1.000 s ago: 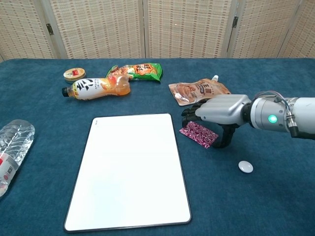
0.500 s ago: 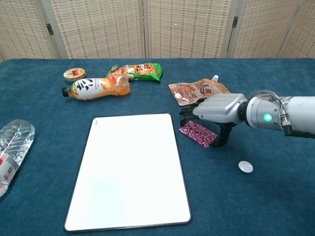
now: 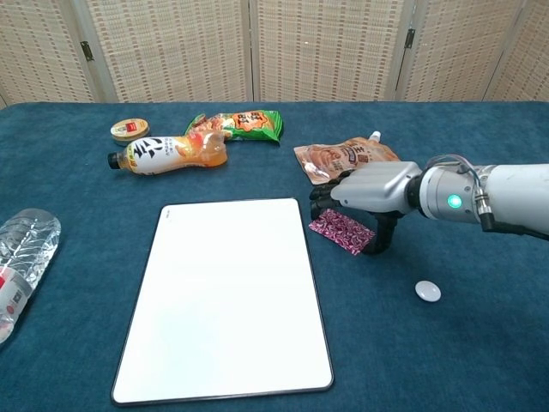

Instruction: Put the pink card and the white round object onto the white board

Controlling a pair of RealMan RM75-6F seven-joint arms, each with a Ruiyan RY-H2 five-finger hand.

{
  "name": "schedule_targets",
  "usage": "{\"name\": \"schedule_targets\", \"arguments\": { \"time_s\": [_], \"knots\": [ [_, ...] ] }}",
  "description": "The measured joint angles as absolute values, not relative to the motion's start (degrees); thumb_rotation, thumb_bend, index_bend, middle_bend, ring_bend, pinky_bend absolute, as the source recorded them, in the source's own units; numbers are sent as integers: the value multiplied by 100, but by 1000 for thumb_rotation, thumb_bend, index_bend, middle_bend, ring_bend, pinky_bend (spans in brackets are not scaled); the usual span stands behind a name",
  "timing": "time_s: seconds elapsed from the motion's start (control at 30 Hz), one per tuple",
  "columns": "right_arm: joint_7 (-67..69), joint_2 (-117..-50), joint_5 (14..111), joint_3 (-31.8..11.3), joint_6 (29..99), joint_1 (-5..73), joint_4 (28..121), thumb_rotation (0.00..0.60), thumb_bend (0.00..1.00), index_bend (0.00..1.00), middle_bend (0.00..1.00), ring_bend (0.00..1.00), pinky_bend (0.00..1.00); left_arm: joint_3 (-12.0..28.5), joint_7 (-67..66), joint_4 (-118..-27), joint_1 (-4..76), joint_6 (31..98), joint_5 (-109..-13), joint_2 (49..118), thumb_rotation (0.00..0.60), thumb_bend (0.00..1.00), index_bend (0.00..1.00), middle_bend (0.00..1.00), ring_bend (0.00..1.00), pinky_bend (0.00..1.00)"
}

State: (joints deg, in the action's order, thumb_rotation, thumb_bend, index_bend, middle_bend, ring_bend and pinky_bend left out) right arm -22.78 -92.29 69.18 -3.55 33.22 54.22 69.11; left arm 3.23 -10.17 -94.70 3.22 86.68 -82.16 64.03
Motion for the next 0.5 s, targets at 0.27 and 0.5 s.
{"name": "schedule_targets", "arguments": {
  "time_s": [0.27,0.5],
  "knots": [
    [-2256,-9211,6919,-310,3455,5385,6943,600,331,297,77,0,0,318,-990,-9437,331,8640,-8219,6423,600,208,70,0,60,0],
    [-2248,-9052,7029,-336,3720,5350,7194,600,332,297,77,0,0,327,-973,-9419,339,8629,-8214,6423,600,208,70,0,60,0]
  ]
}}
